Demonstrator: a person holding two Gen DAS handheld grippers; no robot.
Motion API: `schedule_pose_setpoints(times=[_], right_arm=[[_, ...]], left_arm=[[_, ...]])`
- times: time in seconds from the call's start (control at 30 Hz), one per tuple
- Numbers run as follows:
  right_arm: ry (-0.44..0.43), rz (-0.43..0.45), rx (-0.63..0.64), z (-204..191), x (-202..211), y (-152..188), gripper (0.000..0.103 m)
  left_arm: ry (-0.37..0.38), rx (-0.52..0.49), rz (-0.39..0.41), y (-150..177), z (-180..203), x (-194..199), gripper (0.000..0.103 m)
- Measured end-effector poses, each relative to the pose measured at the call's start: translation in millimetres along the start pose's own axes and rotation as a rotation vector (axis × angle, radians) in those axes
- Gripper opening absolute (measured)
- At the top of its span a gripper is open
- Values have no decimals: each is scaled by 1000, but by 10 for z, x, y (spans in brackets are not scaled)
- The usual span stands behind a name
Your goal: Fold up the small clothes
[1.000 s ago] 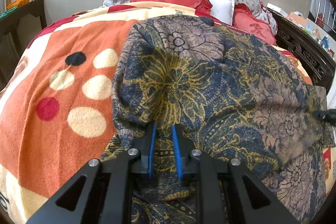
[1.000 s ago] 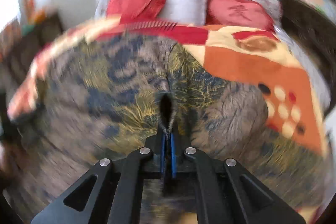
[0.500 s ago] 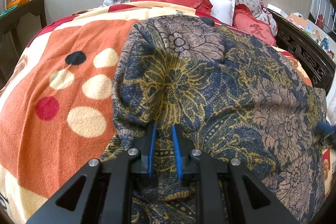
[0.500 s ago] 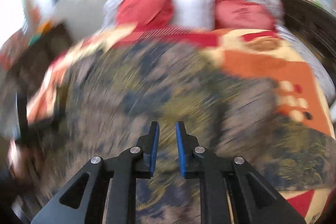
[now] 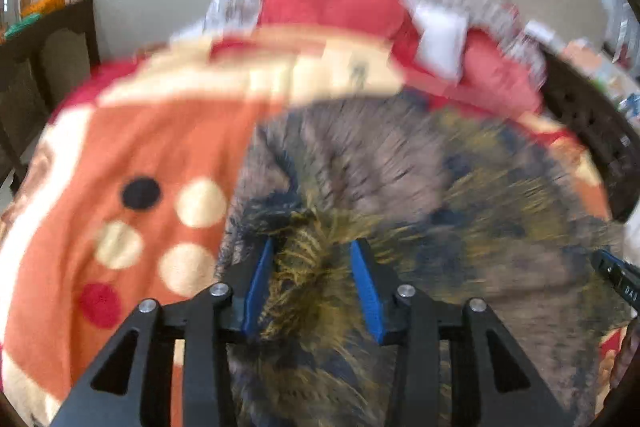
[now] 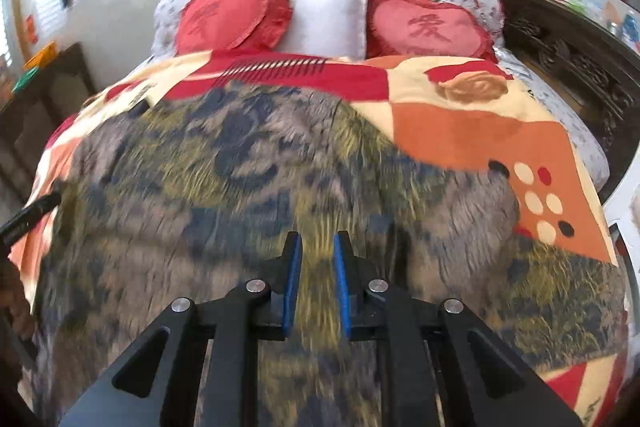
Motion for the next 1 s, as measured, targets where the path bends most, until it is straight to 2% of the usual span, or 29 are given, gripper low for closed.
schedule_pose_setpoints(times=[0.03,0.13,0.23,0.3,0.33,0.4,0.5,0.53,0.57,0.6,0.73,0.8,0.87,0.97,1.0], right_arm=[[19,-56,-11,14,-193,85,37],[3,1,-27,45,-256,128,37],[-2,-7,-22,16,-123,101,38],[-31,47,-40,-59,165,109,38],[-60,76,-36,-150,272,104,38],[-106,108,6,-446,434,91,40],[-111,35,101,-822,278,318,46],[-101,-17,132,-911,132,459,48],[-87,-33,145,-953,10,572,50],[-66,36,148,-955,10,562,51],[-42,35,171,-989,22,570,51],[-52,37,166,-1014,101,574,51],[-53,47,131,-932,272,543,51],[-33,144,-13,-380,777,593,57],[-19,155,-78,-34,925,715,63]], left_arm=[[-3,-3,-5,9,-7,-57,38],[-14,-38,28,35,25,-38,39],[-33,-51,66,41,52,145,38],[22,-6,101,77,86,381,38],[72,11,101,183,150,522,39],[124,1,59,475,262,612,39],[106,-59,-17,874,354,457,40],[90,-67,-21,932,352,393,40],[103,-66,8,931,362,392,42],[114,-59,3,923,375,382,44],[137,-70,1,957,416,370,57],[131,-81,2,973,439,362,58],[130,-82,6,968,428,367,59],[145,-69,2,940,388,371,60],[152,-64,0,942,391,368,60]])
Point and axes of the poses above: each gripper's, at about its wrist camera, not at the fingertips, and x roughly against the way its jaws point, z to its right, y to its underside, the point moved 10 cm from there along -x, roughly the way its jaws point, and after that the axes turned 14 degrees about x, right-handed, at the moved point
